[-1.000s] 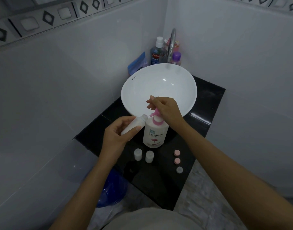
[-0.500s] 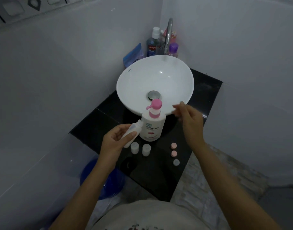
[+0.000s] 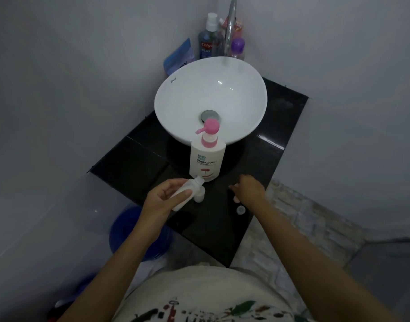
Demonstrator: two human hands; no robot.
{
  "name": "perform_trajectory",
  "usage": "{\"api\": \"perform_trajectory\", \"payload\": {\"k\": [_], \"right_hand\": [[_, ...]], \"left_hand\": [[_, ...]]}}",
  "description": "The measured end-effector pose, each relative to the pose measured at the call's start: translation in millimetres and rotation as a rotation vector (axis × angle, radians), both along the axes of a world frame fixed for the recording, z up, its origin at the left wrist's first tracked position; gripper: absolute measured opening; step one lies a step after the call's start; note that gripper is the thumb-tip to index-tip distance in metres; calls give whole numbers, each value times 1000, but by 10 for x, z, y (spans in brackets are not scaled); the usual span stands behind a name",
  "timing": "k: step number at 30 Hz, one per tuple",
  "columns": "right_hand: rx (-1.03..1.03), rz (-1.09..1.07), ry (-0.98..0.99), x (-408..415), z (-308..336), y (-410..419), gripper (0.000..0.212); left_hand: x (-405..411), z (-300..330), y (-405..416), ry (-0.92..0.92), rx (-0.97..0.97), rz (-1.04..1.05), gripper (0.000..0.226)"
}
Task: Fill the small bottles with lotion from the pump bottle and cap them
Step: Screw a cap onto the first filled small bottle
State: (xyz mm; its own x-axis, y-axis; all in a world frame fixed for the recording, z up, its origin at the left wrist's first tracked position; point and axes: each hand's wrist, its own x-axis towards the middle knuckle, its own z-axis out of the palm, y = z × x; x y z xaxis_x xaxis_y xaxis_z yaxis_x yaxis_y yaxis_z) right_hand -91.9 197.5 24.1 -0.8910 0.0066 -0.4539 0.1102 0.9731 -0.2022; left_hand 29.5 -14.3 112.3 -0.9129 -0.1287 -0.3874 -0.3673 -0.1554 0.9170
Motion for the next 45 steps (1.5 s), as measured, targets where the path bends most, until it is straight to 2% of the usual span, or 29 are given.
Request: {"api": "perform_trajectory", "payload": {"k": [5,7,9,13,17,20,27,32,36,39,42,43,45], "right_hand": [[-80,-39,-34,-32,44,44,19],[-256,-109,61,8,182,39,12],[-529,-199,128,114,421,14,13],[-1064,-194,1,414,1036,-33,23],[-1212,-104,-38,653,1329,-59,25],[-1223,-83,-7,741,1380,-52,26],[-1123,36,54,824,1462,44,28],[-983,9,55,888,1500,9,13],[-864,-54,70,935,1473,-37,37],[-952,33,1,942,1527,38,17],[-976,88,21,965,1533,71,10],[-931,64,40,982,1535,43,11],[-819,18,83,1002,1529,-14,30]], "left_hand": [[24,29,12,0,-14,5,24],[38,55,7,9,-11,5,30],[49,81,5,26,-7,3,32],[52,121,4,57,-8,-11,33],[36,170,51,82,-22,-67,28],[36,201,85,100,-55,-112,24],[72,280,189,126,-63,-162,35],[105,322,213,156,-78,-156,36],[124,345,209,173,-91,-172,25],[138,366,208,183,-89,-167,22],[161,379,217,192,-85,-166,29],[169,380,226,192,-91,-171,31],[182,382,244,185,-82,-171,30]]}}
